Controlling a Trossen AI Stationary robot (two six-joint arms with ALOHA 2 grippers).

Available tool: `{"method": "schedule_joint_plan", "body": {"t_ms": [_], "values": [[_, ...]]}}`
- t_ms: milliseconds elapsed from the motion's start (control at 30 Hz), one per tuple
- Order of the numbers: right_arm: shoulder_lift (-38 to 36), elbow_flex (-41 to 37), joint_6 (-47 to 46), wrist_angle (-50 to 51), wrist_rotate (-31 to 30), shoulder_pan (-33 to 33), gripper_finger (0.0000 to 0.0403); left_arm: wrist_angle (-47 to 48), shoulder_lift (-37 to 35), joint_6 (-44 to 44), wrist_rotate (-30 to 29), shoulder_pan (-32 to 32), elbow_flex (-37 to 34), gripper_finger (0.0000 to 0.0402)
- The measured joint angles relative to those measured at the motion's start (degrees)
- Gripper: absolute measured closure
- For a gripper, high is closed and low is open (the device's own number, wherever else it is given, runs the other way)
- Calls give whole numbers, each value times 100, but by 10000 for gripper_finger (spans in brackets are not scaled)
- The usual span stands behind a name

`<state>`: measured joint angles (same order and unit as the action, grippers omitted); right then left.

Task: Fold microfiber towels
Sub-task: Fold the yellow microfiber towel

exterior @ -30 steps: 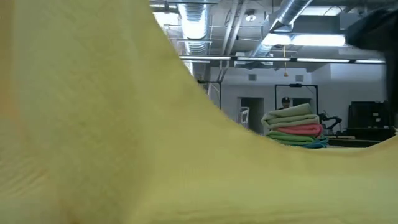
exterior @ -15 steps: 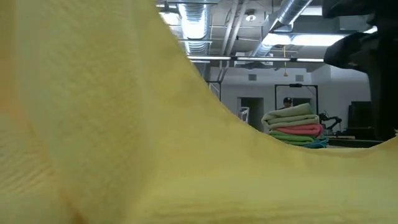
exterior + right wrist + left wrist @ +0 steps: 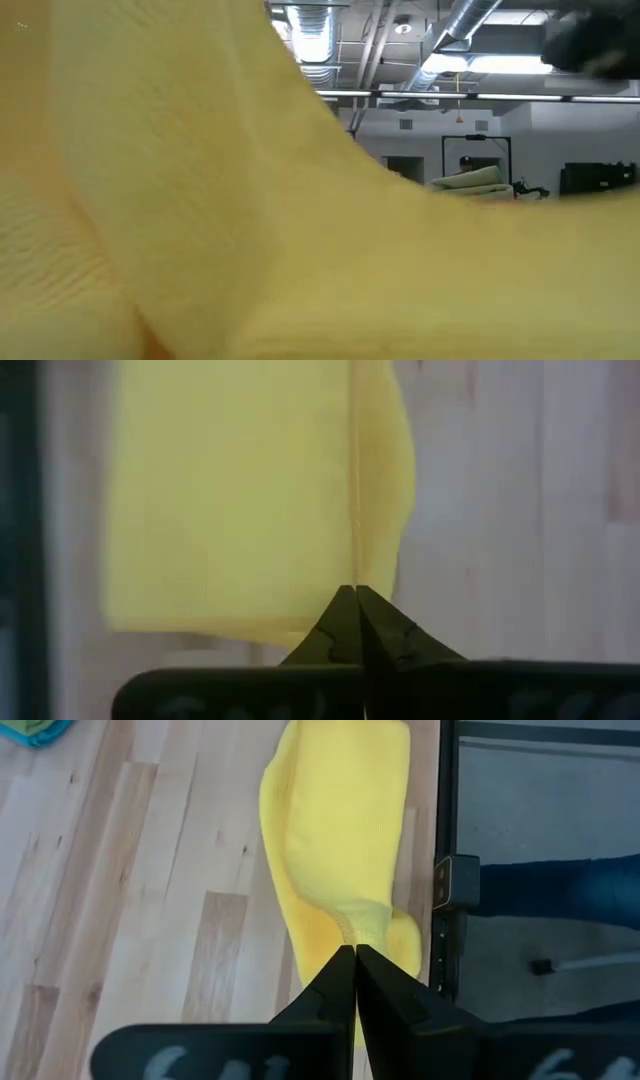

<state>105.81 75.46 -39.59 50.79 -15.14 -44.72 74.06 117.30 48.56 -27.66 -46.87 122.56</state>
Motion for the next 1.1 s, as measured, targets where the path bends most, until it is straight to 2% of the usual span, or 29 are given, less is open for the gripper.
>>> {"method": "schedule_joint_plan", "body": {"t_ms": [167, 267, 433, 533, 600, 667, 767, 800, 967, 1100], "values": [[-331, 688, -144, 291, -383, -373, 397, -177, 0, 39, 63, -2, 0, 402], [-450, 1164, -242, 313, -534, -666, 397, -703, 0, 4, 428, -45, 0, 401], [-489, 2171, -202, 844, -1418, -1220, 398, -1597, -2, -317, 1001, -243, 370, 401], [-494, 2757, -325, 1654, -2080, -1414, 398, -1137, -3, -318, 870, -352, 830, 401], [-504, 3004, -402, 2168, -2470, -1410, 398, -508, -8, -220, 493, -420, 1199, 402], [-504, 3117, -690, 2766, -2749, -1311, 398, 212, -144, 37, 71, -425, 1213, 401], [-504, 3036, -1586, 3860, -2806, -1007, 398, 1486, -305, 754, -626, -354, 1024, 402], [-506, 2882, -1706, 3915, -2795, -860, 398, 1707, -313, 1016, -806, -294, 993, 401], [-469, 1749, -1204, 3465, -2325, -207, 398, 1083, -369, -24, -798, 40, 576, 401], [-403, 871, -1146, 3048, -2187, 232, 398, 1526, -339, 48, -651, 388, -13, 401]]}}
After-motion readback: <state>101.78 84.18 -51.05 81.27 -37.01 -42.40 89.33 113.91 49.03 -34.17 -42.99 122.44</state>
